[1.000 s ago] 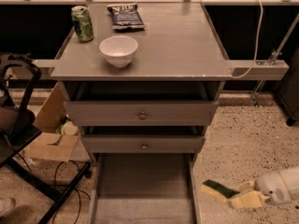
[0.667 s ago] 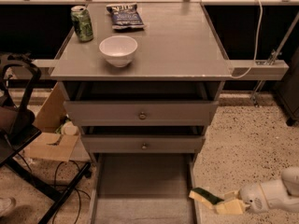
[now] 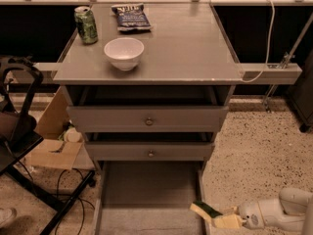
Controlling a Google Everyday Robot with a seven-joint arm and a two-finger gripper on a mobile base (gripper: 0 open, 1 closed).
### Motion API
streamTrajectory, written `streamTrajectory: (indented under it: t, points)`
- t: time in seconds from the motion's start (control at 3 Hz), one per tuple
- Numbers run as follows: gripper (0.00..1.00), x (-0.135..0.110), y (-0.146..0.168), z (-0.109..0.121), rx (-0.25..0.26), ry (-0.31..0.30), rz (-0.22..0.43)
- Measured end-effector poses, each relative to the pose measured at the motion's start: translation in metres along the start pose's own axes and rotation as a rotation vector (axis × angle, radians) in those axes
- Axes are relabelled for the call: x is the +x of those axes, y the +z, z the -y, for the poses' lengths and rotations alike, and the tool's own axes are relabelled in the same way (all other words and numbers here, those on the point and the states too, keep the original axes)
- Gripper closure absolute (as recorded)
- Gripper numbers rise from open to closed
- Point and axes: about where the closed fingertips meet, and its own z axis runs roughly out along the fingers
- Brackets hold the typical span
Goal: Place sponge into bottom drawer
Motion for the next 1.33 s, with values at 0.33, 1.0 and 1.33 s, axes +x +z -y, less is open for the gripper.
streamTrajectory:
  t: [0.33, 1.0, 1.33]
  points:
    - [1.0, -0.007, 0.032, 0.014, 0.02, -0.065, -0.033]
    - [1.0, -0.024, 0.148, 0.033, 0.116, -0.36, -0.093]
    - [1.0, -0.033, 0.192, 0.045, 0.191, -0.473, -0.081]
